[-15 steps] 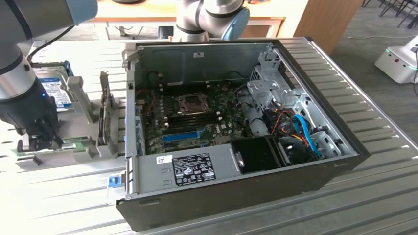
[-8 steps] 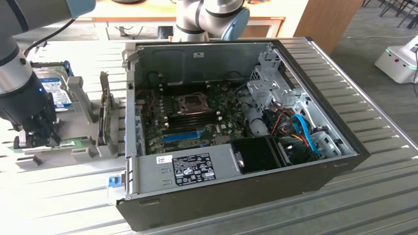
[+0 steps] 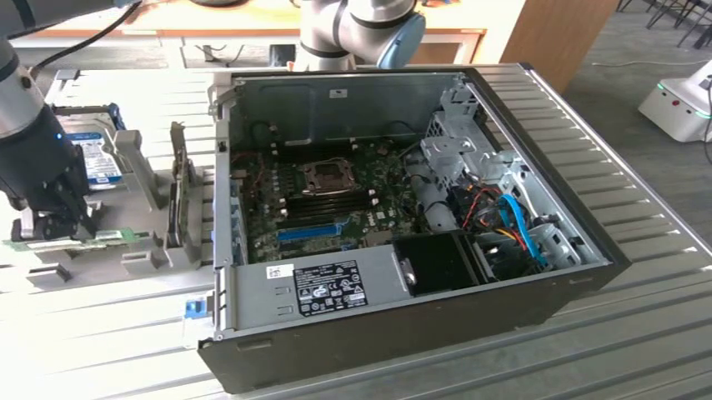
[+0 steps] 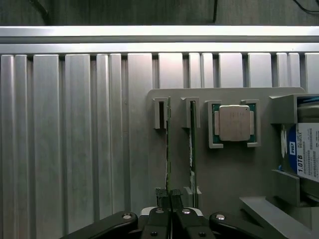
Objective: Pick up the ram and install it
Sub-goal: 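Pick up the ram and move it above insertion slot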
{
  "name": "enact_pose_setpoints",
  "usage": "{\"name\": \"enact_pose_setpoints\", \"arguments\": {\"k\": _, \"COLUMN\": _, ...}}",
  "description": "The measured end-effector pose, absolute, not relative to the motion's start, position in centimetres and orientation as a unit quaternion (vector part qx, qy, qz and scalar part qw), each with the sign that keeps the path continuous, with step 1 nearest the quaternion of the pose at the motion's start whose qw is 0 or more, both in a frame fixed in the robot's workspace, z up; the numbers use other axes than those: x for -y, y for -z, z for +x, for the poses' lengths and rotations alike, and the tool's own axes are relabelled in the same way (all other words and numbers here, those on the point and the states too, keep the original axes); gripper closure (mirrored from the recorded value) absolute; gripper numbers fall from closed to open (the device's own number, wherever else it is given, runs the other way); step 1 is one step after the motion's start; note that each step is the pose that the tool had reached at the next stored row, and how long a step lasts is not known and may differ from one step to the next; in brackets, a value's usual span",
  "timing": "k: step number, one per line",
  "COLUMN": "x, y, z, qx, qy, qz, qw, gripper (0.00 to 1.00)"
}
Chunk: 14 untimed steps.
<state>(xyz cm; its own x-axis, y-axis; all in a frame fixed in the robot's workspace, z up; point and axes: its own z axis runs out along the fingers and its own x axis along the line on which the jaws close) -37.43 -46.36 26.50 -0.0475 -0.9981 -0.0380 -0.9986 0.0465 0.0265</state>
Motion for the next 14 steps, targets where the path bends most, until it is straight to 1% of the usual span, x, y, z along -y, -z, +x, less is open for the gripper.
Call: {"name": "enact_pose_setpoints", "arguments": {"k": 14, "x": 46.4, "y": -29.6, "z": -37.3, "qx": -0.723, "qy": -0.023, "qz": -0.690, "qw": 0.005, "gripper": 0.88}}
